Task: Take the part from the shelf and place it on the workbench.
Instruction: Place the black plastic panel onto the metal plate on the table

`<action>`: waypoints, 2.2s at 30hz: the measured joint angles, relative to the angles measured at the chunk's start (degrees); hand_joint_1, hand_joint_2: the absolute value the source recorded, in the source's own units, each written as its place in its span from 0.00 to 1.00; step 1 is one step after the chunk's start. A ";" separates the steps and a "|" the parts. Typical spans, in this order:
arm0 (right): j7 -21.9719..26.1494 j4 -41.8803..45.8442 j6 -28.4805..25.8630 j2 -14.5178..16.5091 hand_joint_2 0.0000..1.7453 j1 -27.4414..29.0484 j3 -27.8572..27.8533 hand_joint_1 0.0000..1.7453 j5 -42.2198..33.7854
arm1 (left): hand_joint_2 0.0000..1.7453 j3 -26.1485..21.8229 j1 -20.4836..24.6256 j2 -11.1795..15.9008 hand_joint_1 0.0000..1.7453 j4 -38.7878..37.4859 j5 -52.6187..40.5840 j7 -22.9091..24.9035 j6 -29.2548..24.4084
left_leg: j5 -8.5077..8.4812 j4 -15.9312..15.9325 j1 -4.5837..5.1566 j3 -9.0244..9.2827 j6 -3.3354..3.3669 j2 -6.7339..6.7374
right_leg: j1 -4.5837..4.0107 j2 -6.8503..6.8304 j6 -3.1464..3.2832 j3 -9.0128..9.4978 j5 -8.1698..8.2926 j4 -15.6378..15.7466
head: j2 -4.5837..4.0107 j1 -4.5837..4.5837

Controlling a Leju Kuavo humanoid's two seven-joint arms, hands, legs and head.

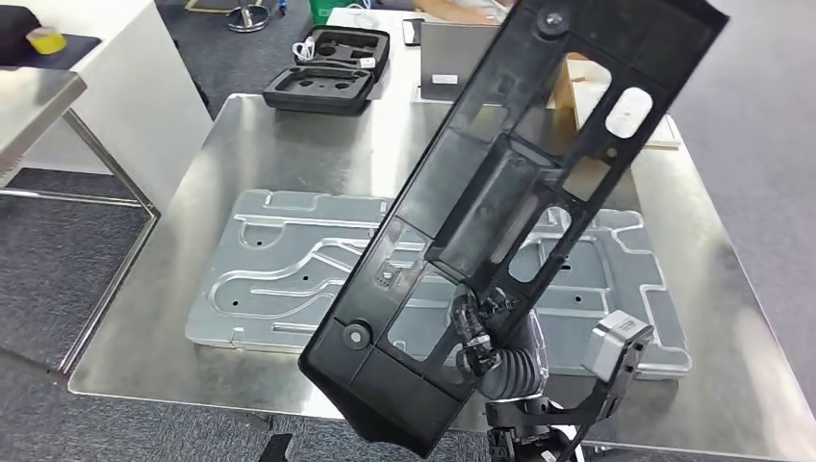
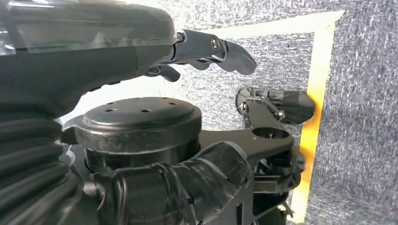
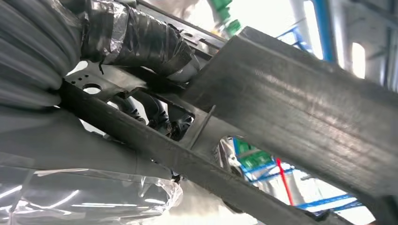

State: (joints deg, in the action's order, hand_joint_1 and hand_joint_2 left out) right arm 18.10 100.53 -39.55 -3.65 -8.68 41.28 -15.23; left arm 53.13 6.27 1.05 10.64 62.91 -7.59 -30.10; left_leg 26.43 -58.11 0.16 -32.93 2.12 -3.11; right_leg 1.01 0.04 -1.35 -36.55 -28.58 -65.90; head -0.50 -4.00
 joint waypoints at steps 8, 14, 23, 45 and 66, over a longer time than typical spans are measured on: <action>-9.00 -0.29 -0.40 -1.00 1.00 -2.43 -2.81 0.95 12.22 | 1.00 0.48 -0.14 0.62 0.00 -0.02 -0.94 0.79 1.02 | 3.08 -5.03 0.01 -2.58 -2.11 1.08 | 0.06 0.42 2.03 2.40 1.78 5.94 | 0.00 -0.32; -26.60 -1.18 -0.51 -6.17 1.00 -6.23 -7.96 0.95 30.49 | 1.00 0.91 -0.17 0.73 0.00 -0.02 -1.26 0.88 1.43 | 4.07 -13.66 -0.22 -7.51 -2.13 2.63 | -0.30 -0.35 2.32 2.67 1.62 5.99 | 0.00 -0.63; -31.91 -2.08 -0.51 -13.19 1.00 -9.56 -12.25 0.95 34.06 | 1.00 1.04 -0.06 1.11 0.00 -0.02 -1.65 0.88 1.73 | -0.90 0.36 0.30 -0.95 0.12 2.80 | -0.32 -0.32 0.34 1.74 0.07 3.95 | 0.00 -0.48; -46.15 -2.15 43.51 -31.39 1.00 -33.33 -6.98 0.95 91.76 | 1.00 1.47 0.31 0.02 0.00 0.01 -1.28 -3.91 4.73 | 3.94 -14.27 -0.06 -8.46 -1.64 2.74 | -0.25 -0.49 1.87 0.93 2.12 4.94 | 0.00 -0.70; -33.24 -15.37 43.37 -23.83 1.00 -35.18 14.06 0.95 101.98 | 1.00 2.82 1.80 -0.52 0.00 0.01 -2.99 -5.37 4.60 | 0.42 -1.75 0.24 -2.10 -0.79 1.52 | 0.05 0.07 0.41 -0.55 2.88 4.65 | 0.00 -0.48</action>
State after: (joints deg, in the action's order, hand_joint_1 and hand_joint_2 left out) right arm -15.14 85.16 3.82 -27.48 -43.87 55.33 86.76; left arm 55.96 8.07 0.54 10.64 59.92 -12.96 -25.50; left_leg 26.85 -59.86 0.39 -35.02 1.32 -1.59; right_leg 1.05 0.11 -0.94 -37.10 -25.70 -61.25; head -0.50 -4.48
